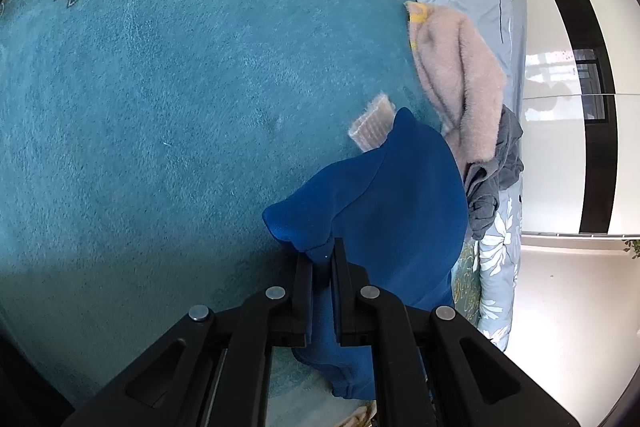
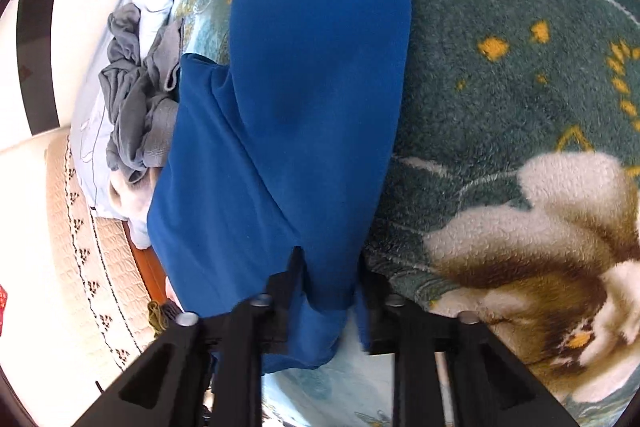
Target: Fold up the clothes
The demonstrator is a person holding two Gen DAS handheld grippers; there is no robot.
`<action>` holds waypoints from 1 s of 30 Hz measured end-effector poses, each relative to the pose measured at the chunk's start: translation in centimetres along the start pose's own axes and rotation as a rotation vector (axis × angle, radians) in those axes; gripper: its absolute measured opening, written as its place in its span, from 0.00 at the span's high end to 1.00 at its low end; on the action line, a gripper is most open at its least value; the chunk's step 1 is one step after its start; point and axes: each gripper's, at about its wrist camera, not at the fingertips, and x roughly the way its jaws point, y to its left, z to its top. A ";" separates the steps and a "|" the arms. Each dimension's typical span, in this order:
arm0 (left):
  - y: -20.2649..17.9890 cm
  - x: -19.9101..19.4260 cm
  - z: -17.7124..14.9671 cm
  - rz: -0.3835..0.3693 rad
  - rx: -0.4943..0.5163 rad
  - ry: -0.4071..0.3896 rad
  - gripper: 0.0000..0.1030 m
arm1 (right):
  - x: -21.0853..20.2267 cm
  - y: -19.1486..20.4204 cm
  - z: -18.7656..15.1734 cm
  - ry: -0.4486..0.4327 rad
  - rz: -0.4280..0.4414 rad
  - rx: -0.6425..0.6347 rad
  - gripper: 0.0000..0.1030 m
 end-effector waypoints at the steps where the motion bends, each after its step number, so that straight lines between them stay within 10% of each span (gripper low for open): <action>1: -0.1 -0.2 0.0 -0.009 0.005 -0.005 0.94 | 0.1 0.5 0.0 -0.002 0.003 -0.005 0.87; 11: -7.3 -6.3 0.6 -0.143 0.187 -0.102 0.95 | -9.9 12.9 2.0 -0.128 0.299 -0.249 0.89; 22: -24.2 -25.5 -1.9 -0.448 0.591 -0.401 0.95 | -23.7 27.7 -0.5 -0.298 0.629 -0.548 0.89; 30: -20.2 -32.4 -7.9 -0.484 0.694 -0.536 0.95 | -29.4 26.0 -6.9 -0.294 0.708 -0.670 0.89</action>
